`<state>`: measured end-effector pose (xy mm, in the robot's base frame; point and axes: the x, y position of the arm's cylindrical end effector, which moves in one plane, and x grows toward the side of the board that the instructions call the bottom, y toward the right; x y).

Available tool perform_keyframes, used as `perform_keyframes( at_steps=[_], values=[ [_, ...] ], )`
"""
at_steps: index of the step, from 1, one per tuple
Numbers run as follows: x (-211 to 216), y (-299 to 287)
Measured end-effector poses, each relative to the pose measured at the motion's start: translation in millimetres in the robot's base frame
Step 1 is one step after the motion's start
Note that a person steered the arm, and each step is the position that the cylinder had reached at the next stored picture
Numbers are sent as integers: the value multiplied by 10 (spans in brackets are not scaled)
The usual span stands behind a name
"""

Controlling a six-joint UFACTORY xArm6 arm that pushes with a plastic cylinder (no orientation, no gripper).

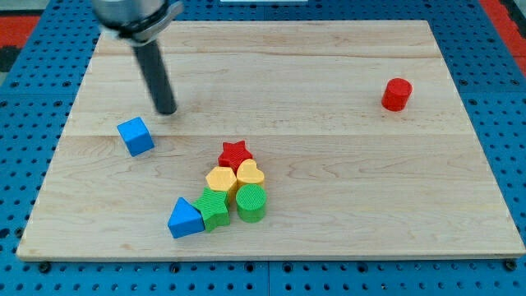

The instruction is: Move blue cube towards bottom left

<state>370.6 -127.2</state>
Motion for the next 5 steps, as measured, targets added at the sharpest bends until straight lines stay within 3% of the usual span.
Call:
perform_keyframes(
  at_steps=[1, 2, 3, 4, 5],
  values=[
    [112, -300],
    [548, -75],
    [368, -246],
    [555, -603],
    [1128, -297]
  ],
)
